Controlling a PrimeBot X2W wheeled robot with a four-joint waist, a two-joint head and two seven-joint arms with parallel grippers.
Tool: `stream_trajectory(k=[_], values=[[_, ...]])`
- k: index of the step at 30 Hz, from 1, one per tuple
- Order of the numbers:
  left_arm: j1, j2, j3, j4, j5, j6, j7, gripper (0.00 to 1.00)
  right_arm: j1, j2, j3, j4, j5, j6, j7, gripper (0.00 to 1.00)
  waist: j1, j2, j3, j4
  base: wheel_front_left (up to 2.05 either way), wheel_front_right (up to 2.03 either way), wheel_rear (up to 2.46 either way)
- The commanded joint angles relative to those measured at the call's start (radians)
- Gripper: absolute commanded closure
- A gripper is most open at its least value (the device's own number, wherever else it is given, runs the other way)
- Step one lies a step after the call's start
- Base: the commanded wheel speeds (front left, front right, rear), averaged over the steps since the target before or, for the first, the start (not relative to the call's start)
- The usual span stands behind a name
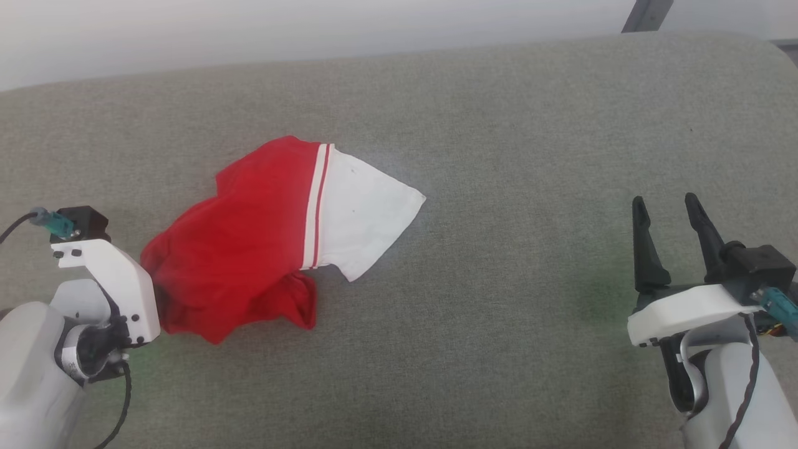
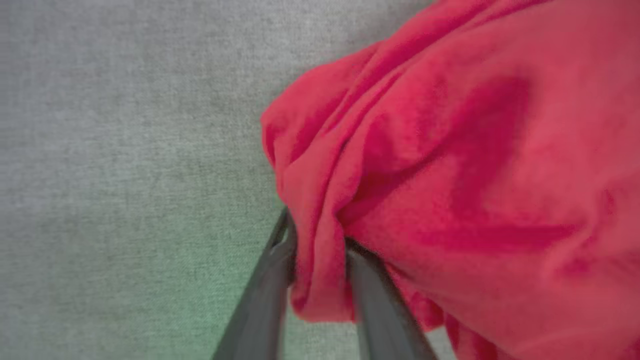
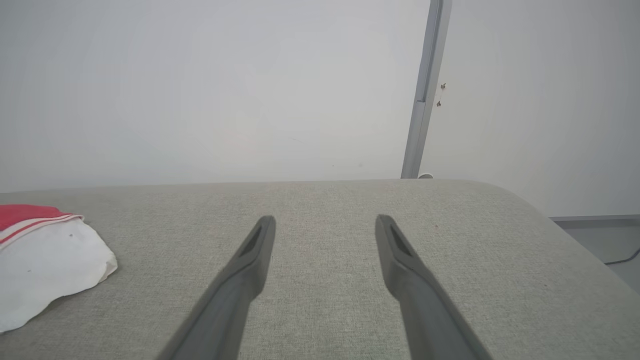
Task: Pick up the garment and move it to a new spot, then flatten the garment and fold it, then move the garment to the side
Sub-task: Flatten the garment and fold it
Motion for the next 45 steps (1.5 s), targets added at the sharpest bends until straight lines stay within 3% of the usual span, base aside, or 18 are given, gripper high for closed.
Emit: stream_trajectory(k=[1, 8, 16, 24, 29, 36, 45], values=[[-0.003, 0.001, 0.001, 0.003, 0.003, 0.007, -0.002, 0.0, 0.0, 0.001, 0.003, 0.002, 0.0, 0.0, -0.005, 0.0, 0.0, 0.0, -0.005, 0.003, 0.0, 0.0, 0.0], [-0.01, 0.0, 0.004, -0.067, 0.041, 0.012, -0.104, 0.0, 0.015, -0.019, 0.037, 0.011, 0.014, 0.0, 0.011, 0.0, 0.0, 0.0, -0.039, 0.047, 0.0, 0.0, 0.0], [0.051, -0.011, 0.019, -0.187, 0.118, 0.028, -0.351, 0.0, 0.027, -0.061, 0.105, 0.017, 0.039, 0.0, 0.056, 0.0, 0.0, 0.0, -0.09, 0.145, 0.0, 0.0, 0.0], [0.141, -0.03, 0.036, -0.259, 0.155, 0.056, -0.532, 0.0, -0.008, -0.097, 0.188, 0.027, 0.071, 0.0, 0.129, 0.0, 0.0, 0.0, -0.115, 0.247, 0.0, 0.0, 0.0], [0.175, -0.048, 0.046, -0.283, 0.177, 0.051, -0.654, 0.0, -0.059, -0.117, 0.235, 0.067, 0.112, 0.0, 0.208, 0.0, 0.0, 0.0, -0.112, 0.307, 0.0, 0.0, 0.0], [0.186, -0.094, 0.047, -0.284, 0.186, 0.042, -0.75, 0.0, -0.158, -0.152, 0.274, 0.153, 0.164, 0.0, 0.367, 0.0, 0.0, 0.0, -0.078, 0.389, 0.0, 0.0, 0.0], [0.172, -0.146, 0.065, -0.253, 0.207, 0.003, -0.795, 0.0, -0.265, -0.192, 0.303, 0.286, 0.187, 0.0, 0.54, 0.0, 0.0, 0.0, -0.035, 0.461, 0.0, 0.0, 0.0]])
